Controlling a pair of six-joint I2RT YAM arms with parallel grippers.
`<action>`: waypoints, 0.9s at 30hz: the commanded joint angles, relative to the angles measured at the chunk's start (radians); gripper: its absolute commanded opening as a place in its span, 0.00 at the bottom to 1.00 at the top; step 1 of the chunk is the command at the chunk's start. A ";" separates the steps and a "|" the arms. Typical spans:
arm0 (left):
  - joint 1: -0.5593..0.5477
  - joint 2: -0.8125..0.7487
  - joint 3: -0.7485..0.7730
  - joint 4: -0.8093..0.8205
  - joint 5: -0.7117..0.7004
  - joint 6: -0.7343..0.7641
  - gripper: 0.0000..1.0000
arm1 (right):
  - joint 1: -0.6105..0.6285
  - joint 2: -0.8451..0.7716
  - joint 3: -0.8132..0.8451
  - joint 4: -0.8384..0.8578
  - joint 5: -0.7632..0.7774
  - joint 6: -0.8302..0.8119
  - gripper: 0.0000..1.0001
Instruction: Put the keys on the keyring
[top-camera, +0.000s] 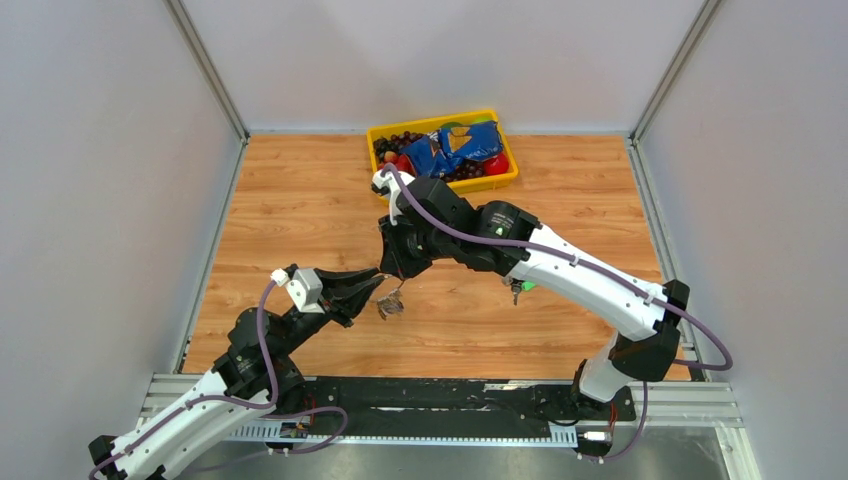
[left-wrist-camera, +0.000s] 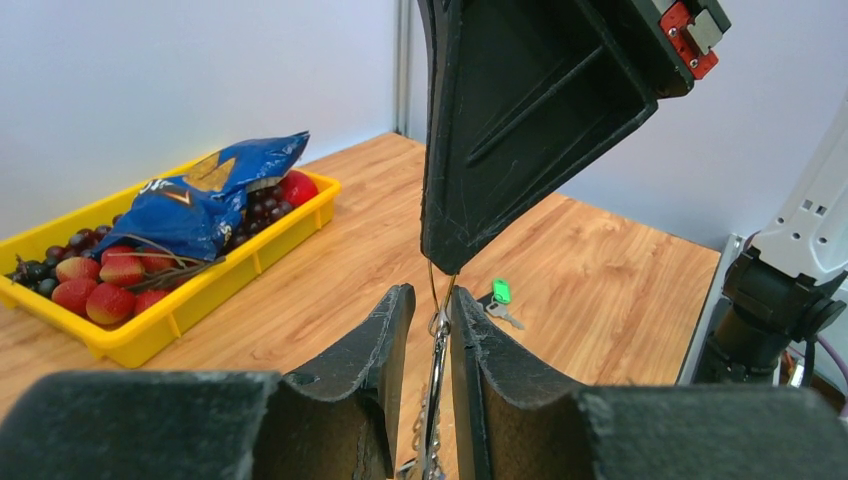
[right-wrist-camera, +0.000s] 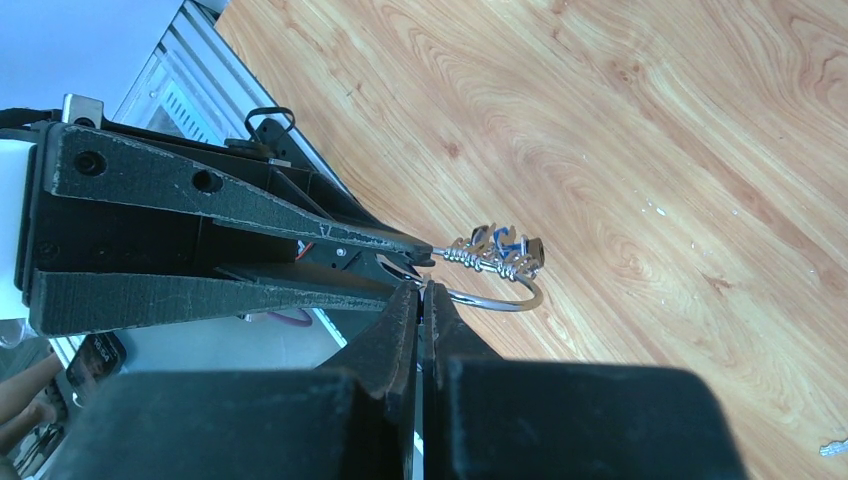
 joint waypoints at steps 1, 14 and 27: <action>0.003 0.006 0.016 0.029 -0.005 0.017 0.30 | 0.003 0.003 0.058 0.014 0.001 0.021 0.00; 0.003 0.014 0.010 0.041 -0.012 0.021 0.35 | 0.003 0.022 0.091 0.001 -0.011 0.023 0.00; 0.004 -0.006 0.005 0.049 -0.021 0.019 0.30 | 0.008 0.034 0.088 0.000 -0.018 0.019 0.00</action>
